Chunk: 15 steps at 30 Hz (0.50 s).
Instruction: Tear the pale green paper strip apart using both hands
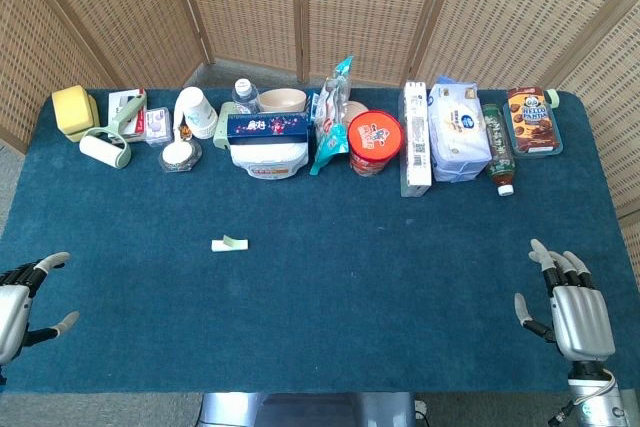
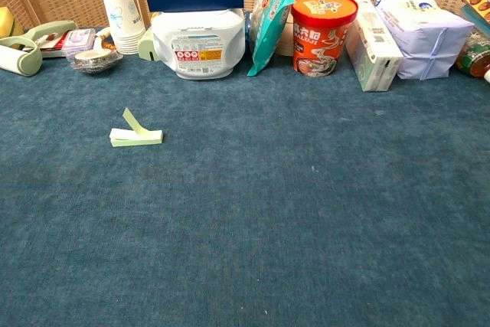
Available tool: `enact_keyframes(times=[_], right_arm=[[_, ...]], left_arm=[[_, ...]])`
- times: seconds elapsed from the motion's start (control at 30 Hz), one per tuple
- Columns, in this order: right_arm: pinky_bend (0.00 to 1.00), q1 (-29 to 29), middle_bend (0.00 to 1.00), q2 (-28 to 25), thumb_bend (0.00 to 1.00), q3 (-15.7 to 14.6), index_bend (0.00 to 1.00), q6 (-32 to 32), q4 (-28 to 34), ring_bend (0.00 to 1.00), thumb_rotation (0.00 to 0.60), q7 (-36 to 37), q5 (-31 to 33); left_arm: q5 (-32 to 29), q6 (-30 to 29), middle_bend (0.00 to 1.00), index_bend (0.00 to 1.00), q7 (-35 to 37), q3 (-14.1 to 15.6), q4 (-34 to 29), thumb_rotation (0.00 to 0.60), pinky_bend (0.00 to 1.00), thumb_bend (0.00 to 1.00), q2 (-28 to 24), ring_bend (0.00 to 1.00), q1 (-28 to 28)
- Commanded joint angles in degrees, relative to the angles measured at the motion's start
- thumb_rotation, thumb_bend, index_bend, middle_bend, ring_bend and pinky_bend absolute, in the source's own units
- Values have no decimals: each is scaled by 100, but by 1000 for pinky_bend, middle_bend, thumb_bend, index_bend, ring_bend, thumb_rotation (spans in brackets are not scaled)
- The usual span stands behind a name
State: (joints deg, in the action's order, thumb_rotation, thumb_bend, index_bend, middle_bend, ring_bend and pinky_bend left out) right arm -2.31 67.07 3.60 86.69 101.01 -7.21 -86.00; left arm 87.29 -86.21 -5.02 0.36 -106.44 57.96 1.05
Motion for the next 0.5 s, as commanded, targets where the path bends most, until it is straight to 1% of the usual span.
enact_keyframes(times=[0.03, 0.5], right_arm=[[139, 1, 278, -5, 464, 15, 20, 3, -4, 179, 489, 0, 26], [139, 15, 278, -23, 464, 25, 20, 50, 1, 179, 489, 49, 11]], left_arm=[[-38, 31, 297, 200, 8, -8, -5, 600, 293, 141, 4, 284, 13], [-7, -15, 297, 200, 12, -51, -64, 600, 293, 141, -73, 284, 36]])
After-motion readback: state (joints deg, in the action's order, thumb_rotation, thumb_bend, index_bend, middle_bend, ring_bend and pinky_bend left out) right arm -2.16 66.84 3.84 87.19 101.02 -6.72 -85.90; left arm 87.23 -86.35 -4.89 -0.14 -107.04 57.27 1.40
